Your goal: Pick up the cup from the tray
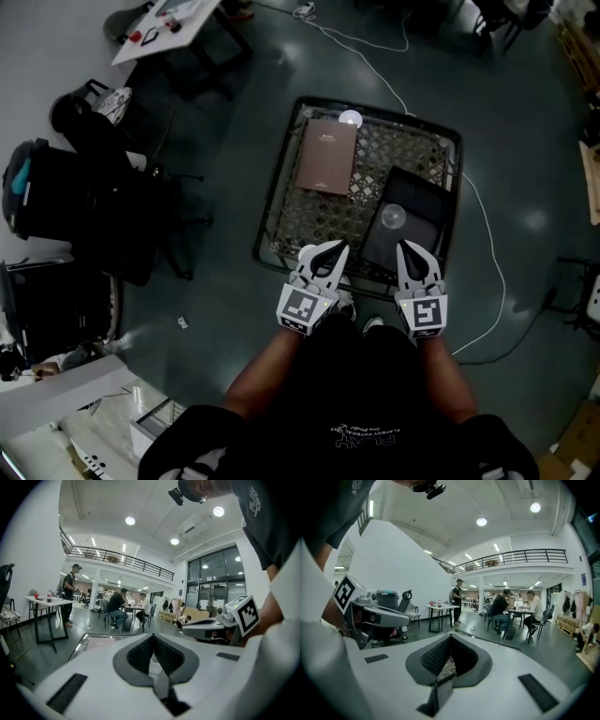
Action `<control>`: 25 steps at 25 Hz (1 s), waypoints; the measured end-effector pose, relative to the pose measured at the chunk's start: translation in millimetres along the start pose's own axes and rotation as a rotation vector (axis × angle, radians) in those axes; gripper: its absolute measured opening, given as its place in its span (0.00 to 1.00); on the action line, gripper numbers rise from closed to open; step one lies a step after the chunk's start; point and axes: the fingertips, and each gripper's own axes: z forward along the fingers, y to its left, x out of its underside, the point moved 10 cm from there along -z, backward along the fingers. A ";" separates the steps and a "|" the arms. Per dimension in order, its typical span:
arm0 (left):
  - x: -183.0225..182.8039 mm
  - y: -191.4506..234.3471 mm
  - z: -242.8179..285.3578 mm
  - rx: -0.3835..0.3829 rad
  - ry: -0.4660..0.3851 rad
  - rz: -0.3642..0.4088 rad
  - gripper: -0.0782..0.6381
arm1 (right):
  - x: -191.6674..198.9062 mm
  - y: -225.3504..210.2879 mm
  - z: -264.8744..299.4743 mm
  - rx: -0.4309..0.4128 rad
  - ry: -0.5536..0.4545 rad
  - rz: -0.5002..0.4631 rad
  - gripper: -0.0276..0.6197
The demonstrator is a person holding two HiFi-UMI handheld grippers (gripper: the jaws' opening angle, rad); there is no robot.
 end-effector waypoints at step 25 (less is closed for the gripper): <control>24.2 10.7 42.5 0.004 0.049 -0.023 0.12 | 44.3 -19.6 27.9 0.065 0.073 0.049 0.06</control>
